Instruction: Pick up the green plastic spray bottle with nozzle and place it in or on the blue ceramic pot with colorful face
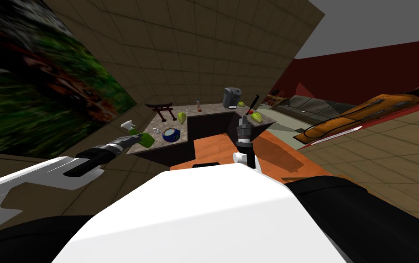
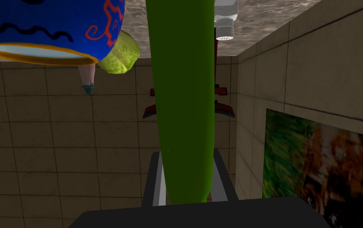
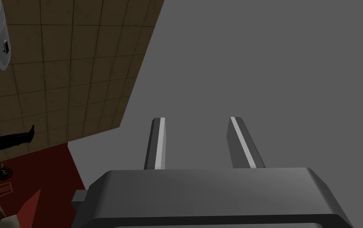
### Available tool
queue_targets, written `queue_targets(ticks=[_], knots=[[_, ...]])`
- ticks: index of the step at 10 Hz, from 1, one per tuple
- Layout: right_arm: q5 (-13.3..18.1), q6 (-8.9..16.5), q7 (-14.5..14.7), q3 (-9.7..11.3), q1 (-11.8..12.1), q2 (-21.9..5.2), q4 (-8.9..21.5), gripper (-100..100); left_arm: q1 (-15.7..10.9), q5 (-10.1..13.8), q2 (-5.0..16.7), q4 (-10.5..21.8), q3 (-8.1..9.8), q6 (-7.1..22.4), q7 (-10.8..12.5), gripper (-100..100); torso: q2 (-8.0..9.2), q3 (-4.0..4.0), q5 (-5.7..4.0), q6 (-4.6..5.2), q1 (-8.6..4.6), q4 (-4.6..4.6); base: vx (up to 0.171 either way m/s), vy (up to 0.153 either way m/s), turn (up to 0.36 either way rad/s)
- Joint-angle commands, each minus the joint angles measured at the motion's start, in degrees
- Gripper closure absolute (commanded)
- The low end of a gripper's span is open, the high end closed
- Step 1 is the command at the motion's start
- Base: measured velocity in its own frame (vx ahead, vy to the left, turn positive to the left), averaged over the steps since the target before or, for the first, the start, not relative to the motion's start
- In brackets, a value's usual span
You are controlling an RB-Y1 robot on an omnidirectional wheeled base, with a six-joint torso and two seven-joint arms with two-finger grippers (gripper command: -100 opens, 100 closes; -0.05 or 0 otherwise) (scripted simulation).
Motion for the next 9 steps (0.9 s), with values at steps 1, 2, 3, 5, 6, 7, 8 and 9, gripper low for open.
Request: queue_targets(ticks=[1,2,3,5,6,7,8,9], knots=[[0.0,0.0,0.0,0.0,0.0,0.0,0.0,0,0.1,0.8,1.4,-1.2,0.85,1.7,0.7,100,0.0,0.0,0.0,0.0,0.0,0.0,0.047,-0.107,0.037],[0.0,0.0,0.0,0.0,0.0,0.0,0.0,0,0.4,1.3,2.3,-2.0,1.57,2.6,1.0,100,0.03,0.01,0.02,-0.02,0.03,0.0,0.043,-0.099,0.045],[0.0,0.0,0.0,0.0,0.0,0.0,0.0,0,0.7,1.8,3.1,-2.8,2.31,3.5,1.4,100,0.04,0.02,0.03,-0.04,0.07,0.01,0.05,-0.094,0.042],[0.0,0.0,0.0,0.0,0.0,0.0,0.0,0,1.3,2.7,4.8,-4.3,3.82,5.4,2.2,100,0.01,0.01,0.04,-0.08,0.14,0.02,0.062,-0.084,0.049],[0.0,0.0,0.0,0.0,0.0,0.0,0.0,0,1.6,3.2,5.7,-5.1,4.58,6.4,2.6,100,-0.01,0.0,0.04,-0.1,0.17,0.02,0.05,-0.08,0.062],[0.0,0.0,0.0,0.0,0.0,0.0,0.0,0,1.9,3.7,6.5,-5.9,5.33,7.3,3.0,100,0.04,0.02,0.05,-0.12,0.18,0.02,0.037,-0.089,0.05],[0.0,0.0,0.0,0.0,0.0,0.0,0.0,0,2.2,4.2,7.3,-6.6,6.07,8.3,3.3,100,0.08,0.05,0.04,-0.11,0.15,0.02,0.05,-0.088,0.045],[0.0,0.0,0.0,0.0,0.0,0.0,0.0,0,2.4,4.6,8.0,-7.3,6.8,9.2,3.7,100,0.06,0.05,0.02,-0.12,0.14,0.03,0.056,-0.084,0.059]])
